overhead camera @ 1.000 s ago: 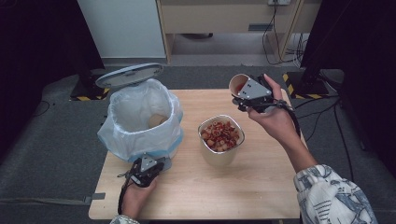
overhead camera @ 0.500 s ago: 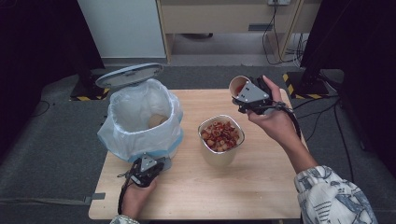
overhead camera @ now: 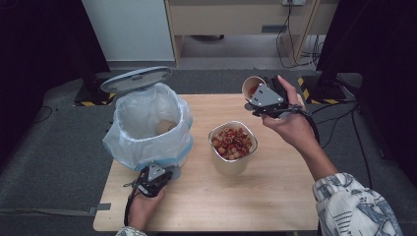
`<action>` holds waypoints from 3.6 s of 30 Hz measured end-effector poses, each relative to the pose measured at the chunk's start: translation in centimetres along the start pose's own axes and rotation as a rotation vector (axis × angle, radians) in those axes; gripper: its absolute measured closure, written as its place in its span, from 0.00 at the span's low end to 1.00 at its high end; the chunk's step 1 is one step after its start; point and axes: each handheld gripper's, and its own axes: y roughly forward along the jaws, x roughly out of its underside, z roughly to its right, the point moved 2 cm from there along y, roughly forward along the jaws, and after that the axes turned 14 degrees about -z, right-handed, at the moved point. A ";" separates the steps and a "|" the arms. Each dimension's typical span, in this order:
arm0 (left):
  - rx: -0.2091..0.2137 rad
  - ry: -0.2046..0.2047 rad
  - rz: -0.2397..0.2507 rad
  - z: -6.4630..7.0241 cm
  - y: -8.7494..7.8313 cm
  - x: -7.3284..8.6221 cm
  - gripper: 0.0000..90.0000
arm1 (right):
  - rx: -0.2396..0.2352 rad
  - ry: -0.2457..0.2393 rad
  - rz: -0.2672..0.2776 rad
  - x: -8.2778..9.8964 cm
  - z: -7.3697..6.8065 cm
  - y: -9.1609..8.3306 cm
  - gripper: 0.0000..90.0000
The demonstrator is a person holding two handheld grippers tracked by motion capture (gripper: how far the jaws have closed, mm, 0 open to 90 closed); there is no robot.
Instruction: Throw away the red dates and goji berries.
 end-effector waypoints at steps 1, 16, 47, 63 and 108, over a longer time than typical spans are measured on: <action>0.000 0.000 0.000 0.0 0.0 0.0 0.99 | 0.000 0.000 0.000 0.0 0.0 0.0 0.33; 0.000 0.000 0.000 0.0 0.0 0.0 0.99 | 0.035 -0.074 0.012 -0.8 0.6 -0.6 0.33; 0.001 0.000 -0.001 0.0 0.0 0.0 0.99 | 0.100 -0.244 -0.016 -2.6 0.9 -0.9 0.33; 0.000 0.000 -0.002 0.0 0.0 0.0 0.99 | 0.120 -0.295 -0.019 -3.4 1.0 -1.3 0.33; 0.000 -0.001 -0.003 0.0 0.0 0.0 0.99 | 0.224 -0.501 -0.066 -3.9 0.7 -2.3 0.34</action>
